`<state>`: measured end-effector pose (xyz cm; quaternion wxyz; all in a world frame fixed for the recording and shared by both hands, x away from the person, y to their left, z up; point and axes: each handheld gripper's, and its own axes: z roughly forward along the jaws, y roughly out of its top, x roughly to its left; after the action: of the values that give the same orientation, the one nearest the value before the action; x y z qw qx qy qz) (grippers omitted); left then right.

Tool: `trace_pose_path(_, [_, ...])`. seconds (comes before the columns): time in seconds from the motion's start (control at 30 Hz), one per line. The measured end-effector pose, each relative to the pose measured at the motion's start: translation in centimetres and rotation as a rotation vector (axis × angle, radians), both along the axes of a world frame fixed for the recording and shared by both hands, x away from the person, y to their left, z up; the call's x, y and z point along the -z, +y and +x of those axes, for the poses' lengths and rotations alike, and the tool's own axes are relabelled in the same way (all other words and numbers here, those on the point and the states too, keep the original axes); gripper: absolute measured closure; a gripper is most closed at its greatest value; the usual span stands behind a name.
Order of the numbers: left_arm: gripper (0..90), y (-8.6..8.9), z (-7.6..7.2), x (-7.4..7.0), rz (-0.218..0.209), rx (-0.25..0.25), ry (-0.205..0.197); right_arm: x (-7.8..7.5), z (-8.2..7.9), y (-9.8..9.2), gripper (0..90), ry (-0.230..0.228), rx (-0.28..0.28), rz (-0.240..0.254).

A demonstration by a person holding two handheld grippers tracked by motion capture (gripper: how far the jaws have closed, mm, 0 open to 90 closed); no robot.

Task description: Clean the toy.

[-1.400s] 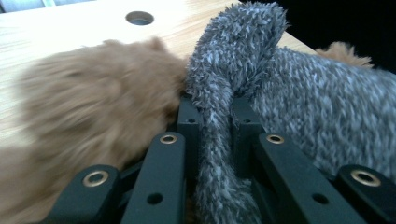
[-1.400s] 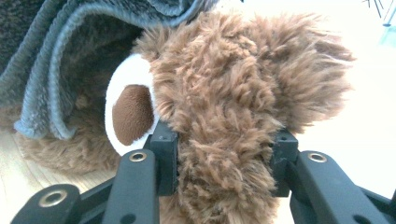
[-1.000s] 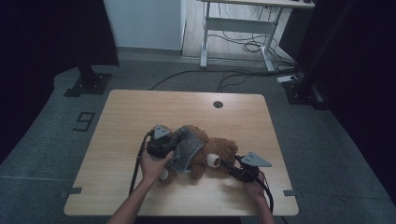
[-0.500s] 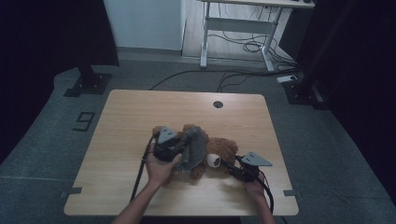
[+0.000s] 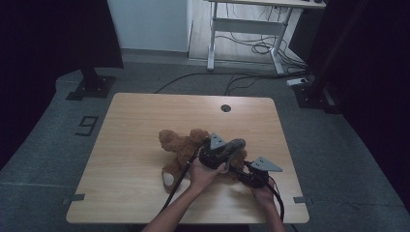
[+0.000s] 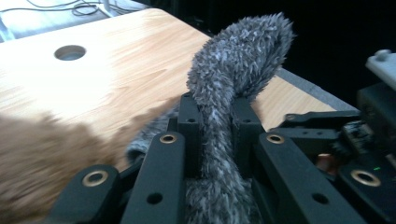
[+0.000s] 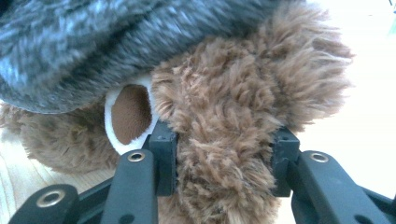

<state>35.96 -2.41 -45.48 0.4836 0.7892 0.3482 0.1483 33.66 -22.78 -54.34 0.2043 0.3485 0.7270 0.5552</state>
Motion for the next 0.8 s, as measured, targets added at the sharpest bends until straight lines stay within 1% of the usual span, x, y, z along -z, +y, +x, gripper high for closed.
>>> trace_pose_path(0.03, [77.9,0.6,0.0,0.1,0.002,-0.009,-0.002,0.0,0.0,0.0,56.3,0.000,0.000,0.000])
trace_pose_path(0.1, [77.9,2.0,0.1,0.3,-0.005,-0.033,0.007,0.0,0.0,0.0,56.3,0.001,-0.001,0.000])
trace_pose_path(0.23, [78.0,6.1,0.2,1.4,0.006,-0.098,0.027,0.0,-0.1,0.0,56.3,0.001,-0.001,0.001])
trace_pose_path(0.27, [78.0,7.3,0.2,1.8,-0.004,-0.109,0.040,-0.1,-0.1,0.0,56.3,0.000,-0.002,-0.002])
trace_pose_path(0.33, [78.0,9.6,0.3,2.4,-0.070,-0.115,0.085,-0.1,-0.1,0.1,56.3,-0.006,-0.006,-0.001])
trace_pose_path(0.37, [78.0,10.4,0.2,2.5,-0.086,-0.121,0.091,-0.1,-0.1,0.1,56.3,-0.006,-0.006,-0.001])
trace_pose_path(0.47, [78.0,12.4,-0.2,2.4,-0.072,-0.146,0.074,-0.1,-0.1,0.1,56.3,-0.003,-0.004,0.002])
trace_pose_path(0.57, [78.0,14.2,-0.3,2.6,-0.065,-0.179,0.071,-0.1,-0.2,0.1,56.3,-0.002,-0.003,0.002])
trace_pose_path(0.7, [77.9,16.6,0.3,3.1,-0.065,-0.247,0.105,-0.1,-0.1,0.0,56.3,0.003,-0.004,0.010])
trace_pose_path(0.8, [77.7,17.8,1.0,3.9,-0.063,-0.276,0.144,-0.1,-0.1,0.0,56.3,0.004,-0.005,0.012])
